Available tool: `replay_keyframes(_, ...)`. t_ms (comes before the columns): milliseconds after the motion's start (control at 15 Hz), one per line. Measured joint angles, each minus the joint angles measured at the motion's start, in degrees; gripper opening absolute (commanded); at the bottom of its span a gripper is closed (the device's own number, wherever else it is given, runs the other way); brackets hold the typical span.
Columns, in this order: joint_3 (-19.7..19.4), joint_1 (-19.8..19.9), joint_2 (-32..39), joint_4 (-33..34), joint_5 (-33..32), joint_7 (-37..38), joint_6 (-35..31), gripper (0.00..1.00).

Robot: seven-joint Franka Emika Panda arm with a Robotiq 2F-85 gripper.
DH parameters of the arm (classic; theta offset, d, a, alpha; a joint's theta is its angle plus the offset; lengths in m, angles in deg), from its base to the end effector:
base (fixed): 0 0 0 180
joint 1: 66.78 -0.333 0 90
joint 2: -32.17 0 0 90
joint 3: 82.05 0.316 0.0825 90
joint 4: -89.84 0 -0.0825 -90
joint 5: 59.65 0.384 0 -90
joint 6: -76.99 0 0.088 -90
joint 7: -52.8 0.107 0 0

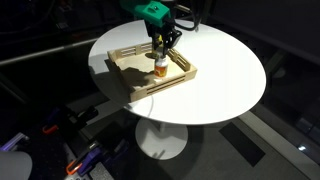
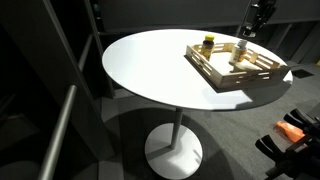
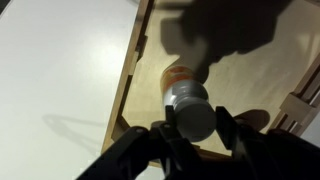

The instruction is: Put the white cap on the white bottle

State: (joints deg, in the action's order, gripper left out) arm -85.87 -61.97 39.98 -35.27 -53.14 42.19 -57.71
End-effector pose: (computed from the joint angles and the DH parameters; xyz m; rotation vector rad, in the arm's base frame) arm 0.5474 -0.0811 0.3298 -3.0735 0.0667 -0.0667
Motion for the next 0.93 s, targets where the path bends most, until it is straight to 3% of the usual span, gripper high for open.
replay_keyframes(933,0.9,0.2,4.7,3.7,0.0,-1.2,0.0,0.28)
